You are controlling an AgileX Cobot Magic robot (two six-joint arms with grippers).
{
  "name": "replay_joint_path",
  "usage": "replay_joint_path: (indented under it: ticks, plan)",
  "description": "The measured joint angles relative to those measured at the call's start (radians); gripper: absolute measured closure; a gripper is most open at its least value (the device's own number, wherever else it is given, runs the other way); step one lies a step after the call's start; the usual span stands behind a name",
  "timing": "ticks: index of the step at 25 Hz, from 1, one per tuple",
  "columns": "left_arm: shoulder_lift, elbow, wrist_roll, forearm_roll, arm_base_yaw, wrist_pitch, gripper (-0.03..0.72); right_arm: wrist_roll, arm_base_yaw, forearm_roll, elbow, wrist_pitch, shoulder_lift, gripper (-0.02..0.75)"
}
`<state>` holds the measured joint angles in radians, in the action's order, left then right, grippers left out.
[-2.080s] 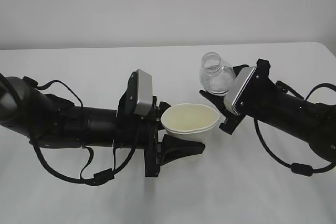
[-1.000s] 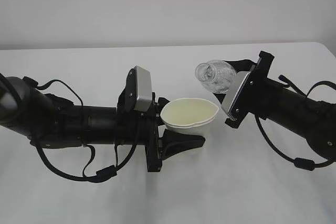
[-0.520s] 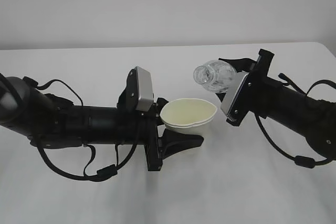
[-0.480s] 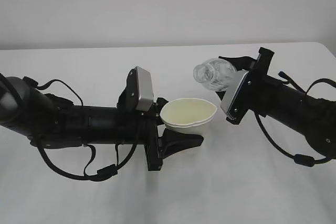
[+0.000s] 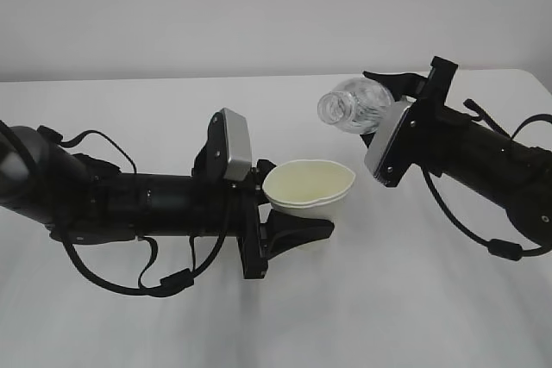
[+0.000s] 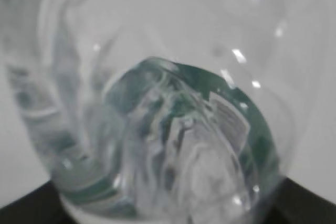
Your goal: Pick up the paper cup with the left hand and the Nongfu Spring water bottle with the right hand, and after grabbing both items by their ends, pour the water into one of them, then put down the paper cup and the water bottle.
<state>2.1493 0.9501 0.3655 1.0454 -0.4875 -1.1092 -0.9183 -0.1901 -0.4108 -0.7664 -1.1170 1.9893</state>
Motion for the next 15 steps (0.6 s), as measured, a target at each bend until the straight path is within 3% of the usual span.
replay_joint_path:
  ticks: [15]
  plan:
    - [0.000,0.000,0.000,-0.002,0.000,0.000,0.274,-0.144,0.000,0.006,0.000,0.000,0.000,0.281]
